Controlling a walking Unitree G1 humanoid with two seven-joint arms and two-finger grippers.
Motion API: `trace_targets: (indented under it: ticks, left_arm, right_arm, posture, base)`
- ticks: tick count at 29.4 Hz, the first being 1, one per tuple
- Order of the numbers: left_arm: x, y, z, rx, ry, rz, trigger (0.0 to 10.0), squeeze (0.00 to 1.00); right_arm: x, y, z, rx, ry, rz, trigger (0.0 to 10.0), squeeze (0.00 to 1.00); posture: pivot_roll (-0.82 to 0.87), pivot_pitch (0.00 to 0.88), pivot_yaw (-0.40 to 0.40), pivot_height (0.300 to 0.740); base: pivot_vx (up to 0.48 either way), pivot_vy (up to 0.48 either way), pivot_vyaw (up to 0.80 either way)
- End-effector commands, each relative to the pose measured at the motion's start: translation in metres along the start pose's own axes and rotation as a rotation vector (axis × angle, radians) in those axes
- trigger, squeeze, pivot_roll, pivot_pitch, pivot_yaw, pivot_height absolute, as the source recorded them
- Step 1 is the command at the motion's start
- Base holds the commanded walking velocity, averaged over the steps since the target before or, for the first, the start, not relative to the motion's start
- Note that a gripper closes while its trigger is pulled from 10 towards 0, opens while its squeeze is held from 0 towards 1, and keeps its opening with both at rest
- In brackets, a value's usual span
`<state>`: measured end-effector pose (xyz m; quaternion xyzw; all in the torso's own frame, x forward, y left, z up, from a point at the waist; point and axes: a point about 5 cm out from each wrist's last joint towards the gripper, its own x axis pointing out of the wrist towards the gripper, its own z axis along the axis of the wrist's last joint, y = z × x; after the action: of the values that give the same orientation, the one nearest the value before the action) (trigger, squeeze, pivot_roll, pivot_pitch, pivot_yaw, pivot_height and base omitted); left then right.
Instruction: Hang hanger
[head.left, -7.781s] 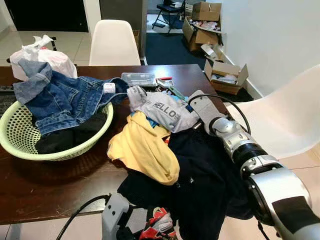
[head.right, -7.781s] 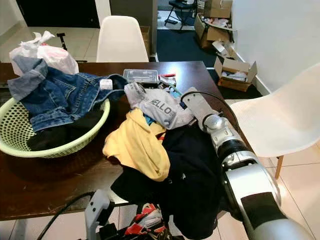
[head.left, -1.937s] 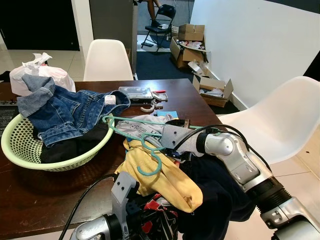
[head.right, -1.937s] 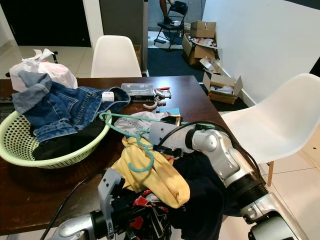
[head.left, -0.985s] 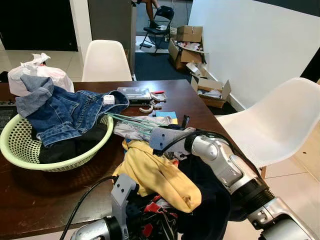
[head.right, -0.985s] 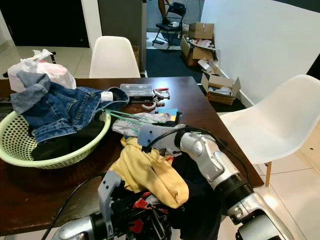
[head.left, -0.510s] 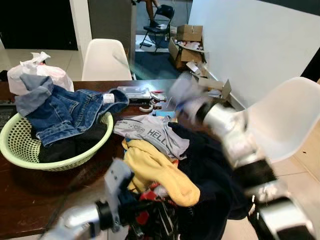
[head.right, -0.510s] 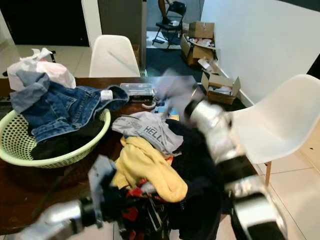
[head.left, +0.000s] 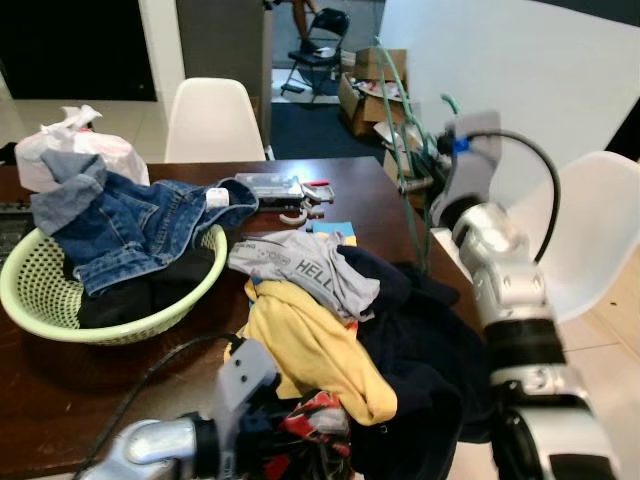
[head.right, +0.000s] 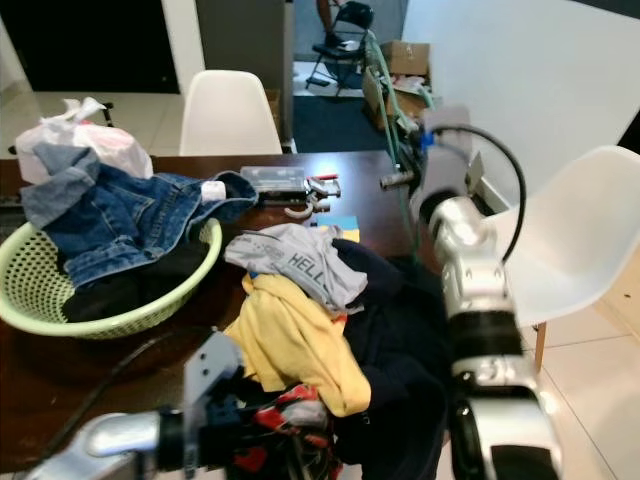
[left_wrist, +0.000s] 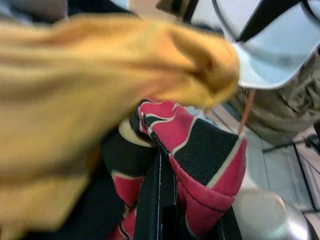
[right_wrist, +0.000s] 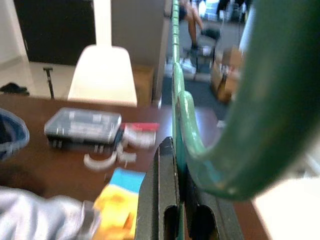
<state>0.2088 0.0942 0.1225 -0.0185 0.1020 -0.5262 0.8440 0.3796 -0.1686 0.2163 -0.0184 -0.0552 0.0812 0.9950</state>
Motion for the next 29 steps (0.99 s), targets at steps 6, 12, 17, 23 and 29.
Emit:
trace_targets:
  ticks: [6, 12, 17, 23, 29]
  left_arm:
    - [0.022, 0.017, 0.005, -0.005, -0.069, 0.053, 10.0, 0.00]
    - [0.027, 0.024, 0.007, 0.005, -0.086, 0.067, 10.0, 0.00]
    - [0.034, 0.022, 0.008, 0.021, -0.082, 0.019, 10.0, 0.00]
    - [0.036, 0.016, 0.003, 0.023, -0.059, -0.031, 10.0, 0.00]
    - [0.043, 0.010, -0.015, 0.000, -0.015, -0.063, 10.0, 0.00]
  right_arm:
    - [-0.020, 0.003, -0.031, 0.007, 0.035, -0.040, 10.0, 0.00]
    - [-0.040, 0.005, -0.044, -0.014, 0.036, -0.033, 10.0, 0.00]
    - [-0.056, -0.009, -0.050, -0.030, 0.045, -0.090, 10.0, 0.00]
    - [-0.057, -0.018, -0.049, -0.047, 0.042, -0.119, 10.0, 0.00]
    - [-0.065, -0.030, -0.077, -0.069, 0.120, -0.187, 10.0, 0.00]
  posture:
    - [0.04, 0.000, -0.049, 0.740]
    - [0.01, 0.000, -0.029, 0.740]
    - [-0.01, 0.000, -0.011, 0.740]
    - [-0.02, 0.000, -0.002, 0.740]
    - [-0.01, 0.000, -0.007, 0.740]
  base:
    - [-0.284, 0.000, 0.00]
    - [-0.284, 0.000, 0.00]
    - [-0.380, 0.000, 0.00]
    - [-0.412, 0.000, 0.00]
    - [-0.413, 0.000, 0.00]
